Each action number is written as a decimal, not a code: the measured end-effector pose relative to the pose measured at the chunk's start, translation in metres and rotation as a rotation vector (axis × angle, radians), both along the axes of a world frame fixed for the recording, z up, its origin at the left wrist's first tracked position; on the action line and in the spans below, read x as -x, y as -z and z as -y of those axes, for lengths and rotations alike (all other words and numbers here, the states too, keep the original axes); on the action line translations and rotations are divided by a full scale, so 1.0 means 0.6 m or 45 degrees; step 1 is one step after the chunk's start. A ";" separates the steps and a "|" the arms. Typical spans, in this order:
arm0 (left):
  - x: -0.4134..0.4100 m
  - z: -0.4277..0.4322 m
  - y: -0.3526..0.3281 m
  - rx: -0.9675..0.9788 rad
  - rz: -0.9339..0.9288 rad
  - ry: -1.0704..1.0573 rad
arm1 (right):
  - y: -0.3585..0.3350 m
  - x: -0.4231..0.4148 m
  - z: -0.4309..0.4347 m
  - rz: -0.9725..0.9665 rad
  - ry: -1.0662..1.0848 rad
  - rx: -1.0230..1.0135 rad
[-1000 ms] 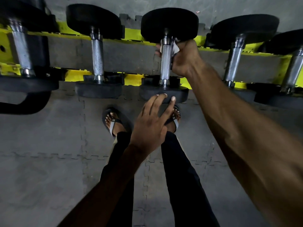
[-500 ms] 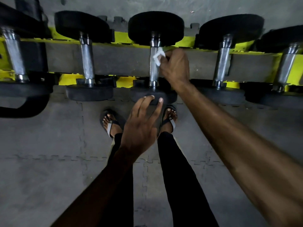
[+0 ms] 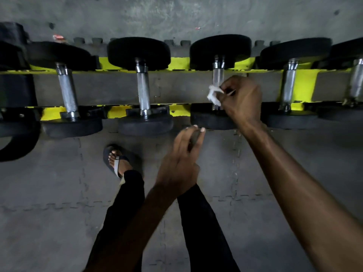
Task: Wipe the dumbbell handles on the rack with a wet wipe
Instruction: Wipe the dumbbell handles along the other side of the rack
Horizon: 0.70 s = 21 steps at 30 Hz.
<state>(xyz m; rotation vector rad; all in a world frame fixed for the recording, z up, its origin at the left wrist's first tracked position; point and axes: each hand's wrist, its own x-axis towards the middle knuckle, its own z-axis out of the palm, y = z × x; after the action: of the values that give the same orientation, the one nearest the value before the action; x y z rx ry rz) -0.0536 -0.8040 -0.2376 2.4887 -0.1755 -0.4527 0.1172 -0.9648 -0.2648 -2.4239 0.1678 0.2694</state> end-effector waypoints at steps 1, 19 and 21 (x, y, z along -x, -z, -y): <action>-0.007 0.020 0.004 -0.001 -0.018 0.046 | 0.005 0.005 0.013 -0.045 -0.023 -0.016; -0.050 0.075 0.025 -0.003 -0.036 0.188 | 0.064 -0.012 0.008 -0.083 0.099 -0.122; -0.047 0.075 0.032 0.026 -0.013 0.174 | 0.068 -0.031 -0.003 -0.028 0.180 -0.162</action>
<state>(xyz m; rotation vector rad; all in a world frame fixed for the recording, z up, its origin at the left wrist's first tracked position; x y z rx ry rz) -0.0256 -0.8488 -0.2567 2.4634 -0.3455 -0.5170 0.1360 -0.9631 -0.3057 -2.2711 0.3211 0.2355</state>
